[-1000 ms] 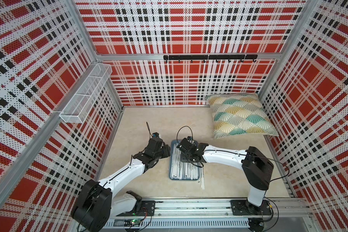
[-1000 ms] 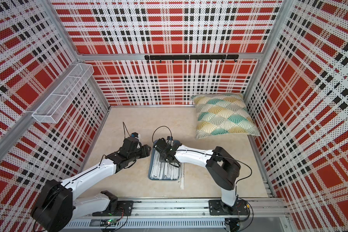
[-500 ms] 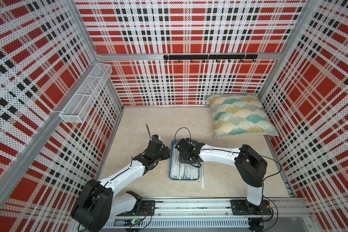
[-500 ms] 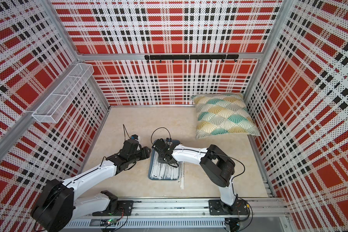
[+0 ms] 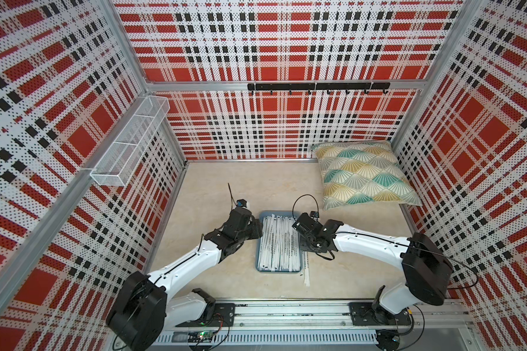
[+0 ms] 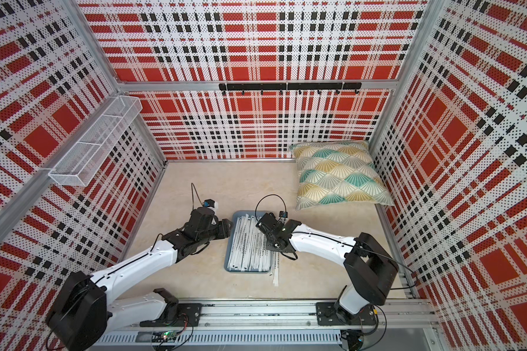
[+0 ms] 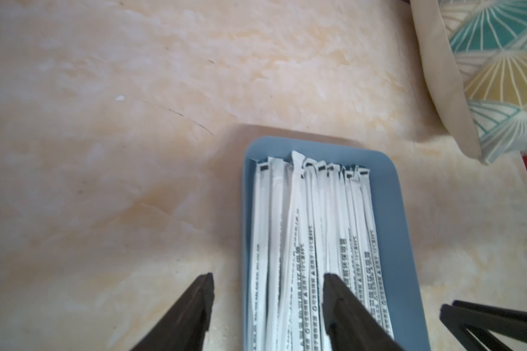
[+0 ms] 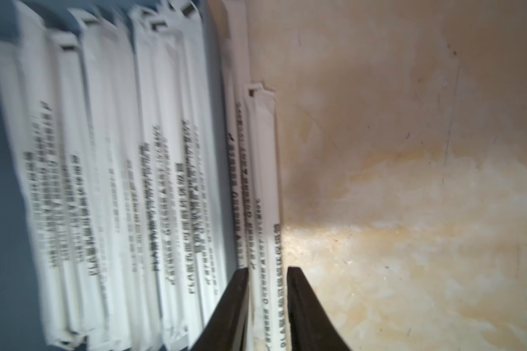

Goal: Put the straws into the storage box
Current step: Place the straw in the storage box, then move the straw to the center of the board.

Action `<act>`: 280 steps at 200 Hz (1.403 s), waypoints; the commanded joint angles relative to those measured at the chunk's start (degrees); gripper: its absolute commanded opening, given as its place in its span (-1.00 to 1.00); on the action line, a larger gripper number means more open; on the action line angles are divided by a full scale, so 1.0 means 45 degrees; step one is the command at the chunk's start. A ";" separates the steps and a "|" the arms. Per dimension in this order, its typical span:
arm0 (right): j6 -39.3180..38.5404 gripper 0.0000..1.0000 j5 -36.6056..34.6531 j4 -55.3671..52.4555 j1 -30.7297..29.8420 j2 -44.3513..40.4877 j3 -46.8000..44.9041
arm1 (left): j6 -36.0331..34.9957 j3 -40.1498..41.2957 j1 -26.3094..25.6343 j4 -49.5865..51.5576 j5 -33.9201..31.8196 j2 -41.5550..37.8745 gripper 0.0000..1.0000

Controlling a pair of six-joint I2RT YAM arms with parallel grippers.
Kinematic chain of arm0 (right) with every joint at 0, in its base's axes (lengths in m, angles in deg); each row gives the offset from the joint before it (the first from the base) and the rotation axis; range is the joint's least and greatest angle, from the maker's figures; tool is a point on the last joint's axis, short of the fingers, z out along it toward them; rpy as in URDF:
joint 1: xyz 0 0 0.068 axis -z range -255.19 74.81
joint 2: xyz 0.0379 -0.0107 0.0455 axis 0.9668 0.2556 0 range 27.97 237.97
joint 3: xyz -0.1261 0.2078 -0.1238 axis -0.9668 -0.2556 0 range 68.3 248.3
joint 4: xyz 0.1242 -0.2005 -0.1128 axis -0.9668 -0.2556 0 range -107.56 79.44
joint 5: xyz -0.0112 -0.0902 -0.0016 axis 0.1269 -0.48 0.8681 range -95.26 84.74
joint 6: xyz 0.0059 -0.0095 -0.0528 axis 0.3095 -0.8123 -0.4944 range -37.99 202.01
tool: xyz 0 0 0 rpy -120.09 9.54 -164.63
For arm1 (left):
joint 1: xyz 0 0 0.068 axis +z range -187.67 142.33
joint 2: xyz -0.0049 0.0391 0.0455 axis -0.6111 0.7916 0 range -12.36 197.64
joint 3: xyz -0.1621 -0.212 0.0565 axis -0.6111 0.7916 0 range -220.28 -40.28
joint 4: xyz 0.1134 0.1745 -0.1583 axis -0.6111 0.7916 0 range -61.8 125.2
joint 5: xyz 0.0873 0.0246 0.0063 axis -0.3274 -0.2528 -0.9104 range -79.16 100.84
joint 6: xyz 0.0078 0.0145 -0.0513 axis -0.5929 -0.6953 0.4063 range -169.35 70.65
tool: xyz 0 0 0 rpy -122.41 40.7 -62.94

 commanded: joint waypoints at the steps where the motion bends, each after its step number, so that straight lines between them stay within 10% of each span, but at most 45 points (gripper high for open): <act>1: -0.0322 -0.40 0.0061 0.0393 -0.0031 0.0373 -0.0138 | 0.0195 -0.0303 -0.0555 0.0158 -0.0486 0.0505 0.25; 120: -0.0709 -0.66 0.0223 0.1470 0.0430 0.1174 -0.1348 | 0.0317 -0.0275 -0.0566 -0.0177 -0.0445 0.0738 0.23; 190: -0.1585 -0.57 -0.1894 -0.0922 0.0567 0.0759 -0.0432 | 0.0098 -0.0295 -0.0330 -0.0199 -0.0355 0.0797 0.21; 280: -0.0990 -0.44 -0.0082 0.0244 0.1348 -0.0566 -0.1583 | 0.0155 -0.0158 -0.0247 -0.0336 -0.0330 0.0787 0.21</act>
